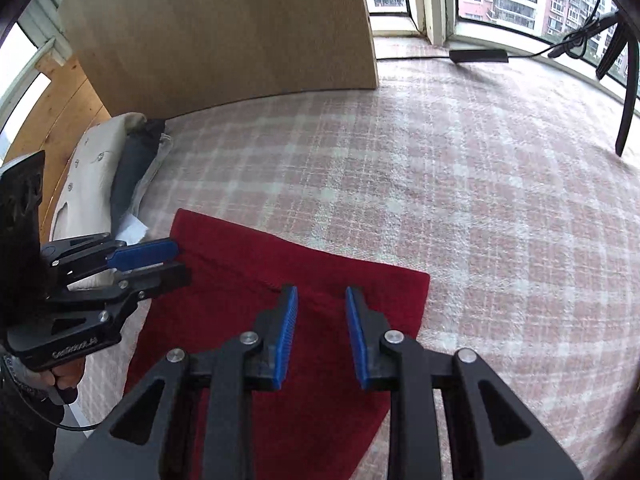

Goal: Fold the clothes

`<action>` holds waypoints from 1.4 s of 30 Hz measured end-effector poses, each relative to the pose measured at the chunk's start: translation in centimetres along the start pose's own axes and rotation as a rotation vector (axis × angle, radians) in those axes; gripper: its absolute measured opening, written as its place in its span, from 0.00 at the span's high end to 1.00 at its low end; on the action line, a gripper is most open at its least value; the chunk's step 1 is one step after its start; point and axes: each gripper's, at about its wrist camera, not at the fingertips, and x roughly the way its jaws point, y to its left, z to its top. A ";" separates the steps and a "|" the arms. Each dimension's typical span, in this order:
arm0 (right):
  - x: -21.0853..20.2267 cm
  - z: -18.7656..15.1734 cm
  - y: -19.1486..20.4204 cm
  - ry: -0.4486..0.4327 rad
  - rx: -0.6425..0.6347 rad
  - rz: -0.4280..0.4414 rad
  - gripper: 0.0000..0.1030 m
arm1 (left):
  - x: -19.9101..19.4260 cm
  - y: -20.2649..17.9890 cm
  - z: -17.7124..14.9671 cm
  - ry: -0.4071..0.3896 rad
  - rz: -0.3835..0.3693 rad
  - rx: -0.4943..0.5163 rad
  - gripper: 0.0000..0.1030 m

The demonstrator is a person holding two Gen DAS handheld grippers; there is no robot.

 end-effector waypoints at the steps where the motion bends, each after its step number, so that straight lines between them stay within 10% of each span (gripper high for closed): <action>1: 0.2 0.0 -0.3 -0.003 0.005 0.014 0.76 | 0.2 0.7 -0.3 0.001 0.003 -0.014 0.95; 5: -1.5 0.1 -0.8 -0.030 0.030 0.025 0.72 | -1.7 2.0 -0.7 -0.004 -0.003 -0.080 0.90; 7: -3.7 -0.5 -1.6 -0.108 0.070 0.023 0.46 | -3.4 1.9 -0.8 -0.074 0.026 -0.084 0.49; 9: -4.6 -1.3 -2.4 -0.153 0.084 -0.023 0.32 | -3.9 1.5 -0.5 -0.100 0.037 -0.068 0.37; 23: -0.7 -1.5 -4.5 -0.112 0.070 -0.020 0.32 | 1.8 0.4 2.0 -0.001 0.121 0.005 0.39; 26: -0.4 -1.5 -4.1 -0.111 0.044 -0.005 0.56 | 1.9 0.3 2.0 -0.015 0.115 0.020 0.39; 35: -0.7 -1.5 -4.3 -0.122 0.091 0.089 0.83 | 1.2 -0.1 1.8 -0.055 0.017 0.026 0.86; 42: -5.2 -3.2 -2.9 -0.234 0.126 0.181 0.89 | -4.9 -0.7 0.4 -0.182 -0.096 -0.035 0.91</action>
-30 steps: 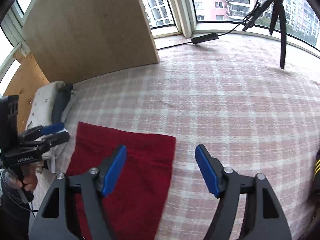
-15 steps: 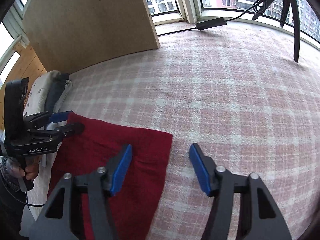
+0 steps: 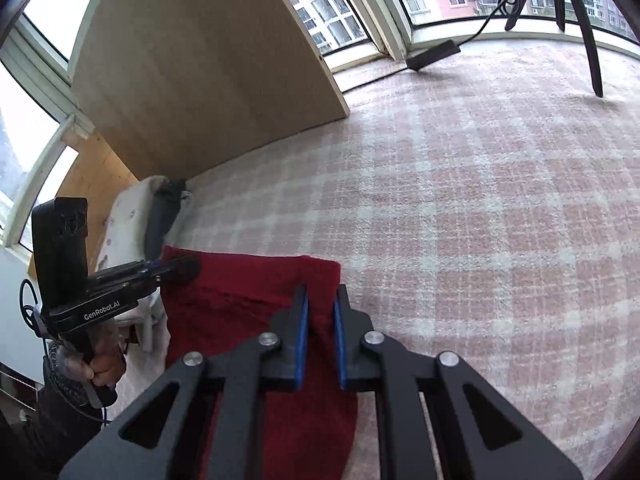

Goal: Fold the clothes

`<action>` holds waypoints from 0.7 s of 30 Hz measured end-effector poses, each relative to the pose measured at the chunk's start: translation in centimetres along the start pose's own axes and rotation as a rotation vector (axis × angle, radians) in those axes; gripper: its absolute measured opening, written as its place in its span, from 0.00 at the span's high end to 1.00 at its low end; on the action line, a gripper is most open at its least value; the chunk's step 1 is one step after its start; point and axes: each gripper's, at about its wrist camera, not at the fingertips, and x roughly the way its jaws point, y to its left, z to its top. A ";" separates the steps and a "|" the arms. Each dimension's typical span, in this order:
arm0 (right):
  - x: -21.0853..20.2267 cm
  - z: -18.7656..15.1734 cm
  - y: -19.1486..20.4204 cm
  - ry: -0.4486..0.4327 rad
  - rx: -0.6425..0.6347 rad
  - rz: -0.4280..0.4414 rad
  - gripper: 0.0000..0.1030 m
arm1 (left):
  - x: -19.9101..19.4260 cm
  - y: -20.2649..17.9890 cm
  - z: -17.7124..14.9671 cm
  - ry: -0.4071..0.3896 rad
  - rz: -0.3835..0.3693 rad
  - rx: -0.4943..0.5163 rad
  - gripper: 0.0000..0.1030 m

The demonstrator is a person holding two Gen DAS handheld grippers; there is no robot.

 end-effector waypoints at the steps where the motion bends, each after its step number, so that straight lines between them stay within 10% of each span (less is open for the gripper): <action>1: -1.2 -0.1 1.0 -0.024 -0.023 0.004 0.89 | -1.7 -0.7 -0.1 -0.035 -0.004 0.015 0.91; 21: -18.8 -0.8 26.7 -0.391 -0.561 0.148 0.89 | -31.2 -5.3 -3.8 -0.522 0.282 0.159 0.90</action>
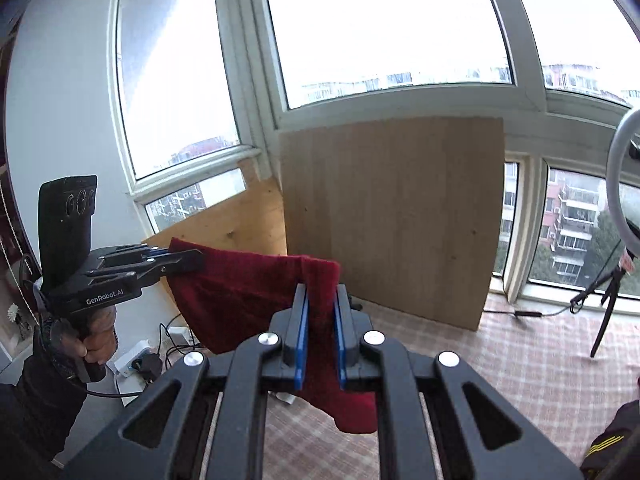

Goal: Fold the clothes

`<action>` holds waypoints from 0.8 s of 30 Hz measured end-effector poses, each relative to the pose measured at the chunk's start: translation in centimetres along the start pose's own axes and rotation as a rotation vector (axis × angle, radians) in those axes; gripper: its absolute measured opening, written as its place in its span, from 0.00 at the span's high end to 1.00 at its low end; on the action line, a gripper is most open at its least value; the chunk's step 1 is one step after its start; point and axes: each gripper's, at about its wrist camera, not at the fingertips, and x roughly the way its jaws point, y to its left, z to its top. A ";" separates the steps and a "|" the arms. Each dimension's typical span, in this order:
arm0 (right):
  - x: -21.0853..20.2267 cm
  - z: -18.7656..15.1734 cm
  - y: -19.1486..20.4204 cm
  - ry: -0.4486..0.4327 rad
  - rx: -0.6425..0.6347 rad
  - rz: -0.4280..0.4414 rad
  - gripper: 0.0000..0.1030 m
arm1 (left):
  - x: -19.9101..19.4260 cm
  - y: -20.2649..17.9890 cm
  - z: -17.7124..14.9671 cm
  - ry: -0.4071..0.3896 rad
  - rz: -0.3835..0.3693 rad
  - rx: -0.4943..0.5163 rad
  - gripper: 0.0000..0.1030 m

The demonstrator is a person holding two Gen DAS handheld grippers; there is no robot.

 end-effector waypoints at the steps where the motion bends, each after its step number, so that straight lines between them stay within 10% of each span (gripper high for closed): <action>1: 0.1 0.5 0.8 -0.012 -0.009 0.012 0.89 | -0.8 0.4 0.2 -0.009 0.016 0.002 0.90; 12: 9.6 4.6 6.6 0.026 -0.032 0.113 0.89 | -1.1 10.2 1.2 0.001 0.166 -0.017 0.90; 24: 34.6 1.8 -0.2 0.287 0.068 0.023 0.89 | 22.3 25.9 -3.3 0.321 0.171 -0.153 0.90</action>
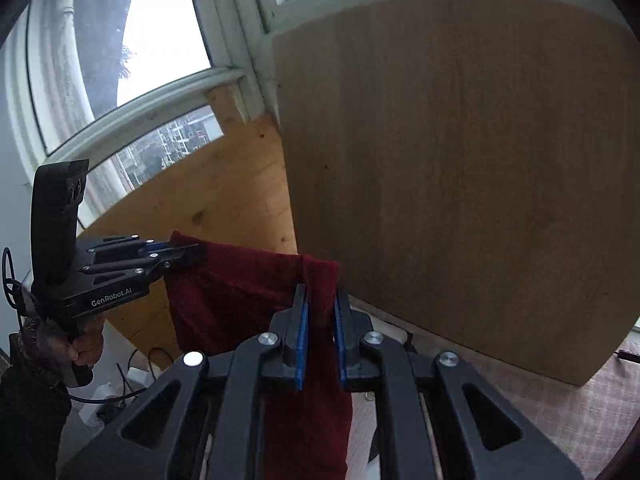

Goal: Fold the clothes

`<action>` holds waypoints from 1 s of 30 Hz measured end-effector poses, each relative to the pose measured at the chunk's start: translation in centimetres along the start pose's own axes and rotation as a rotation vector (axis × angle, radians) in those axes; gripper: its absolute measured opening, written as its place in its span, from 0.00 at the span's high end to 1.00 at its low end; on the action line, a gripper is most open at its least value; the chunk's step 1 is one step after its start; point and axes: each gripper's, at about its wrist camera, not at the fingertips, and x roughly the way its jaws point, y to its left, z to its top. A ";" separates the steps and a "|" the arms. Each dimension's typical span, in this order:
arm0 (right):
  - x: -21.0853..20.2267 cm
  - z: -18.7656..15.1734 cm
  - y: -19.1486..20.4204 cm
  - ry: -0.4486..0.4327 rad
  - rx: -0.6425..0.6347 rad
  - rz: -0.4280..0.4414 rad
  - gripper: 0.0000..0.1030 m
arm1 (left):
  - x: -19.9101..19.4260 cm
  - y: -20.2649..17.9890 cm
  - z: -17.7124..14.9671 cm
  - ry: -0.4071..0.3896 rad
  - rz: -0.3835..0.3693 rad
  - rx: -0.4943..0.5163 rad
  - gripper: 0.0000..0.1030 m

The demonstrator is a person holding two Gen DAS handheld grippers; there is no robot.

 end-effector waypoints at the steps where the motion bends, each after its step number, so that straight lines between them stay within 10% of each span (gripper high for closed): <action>1: 1.8 0.1 -0.8 0.022 0.007 -0.007 0.89 | 1.8 0.4 0.2 0.023 -0.001 -0.001 0.90; 8: 8.7 0.0 -4.2 0.174 0.039 -0.052 0.83 | 9.5 1.4 1.0 0.159 0.044 0.010 0.77; 17: 2.3 0.5 -5.0 0.068 0.048 -0.109 0.61 | 3.9 2.3 1.3 0.070 0.182 0.007 0.72; 26: -1.6 -8.6 1.3 0.150 -0.048 0.077 0.61 | -2.2 -2.5 -9.1 0.083 -0.070 -0.038 0.70; 30: -0.1 -12.4 3.4 0.244 -0.123 0.042 0.61 | 0.1 -2.5 -13.4 0.194 -0.004 -0.049 0.70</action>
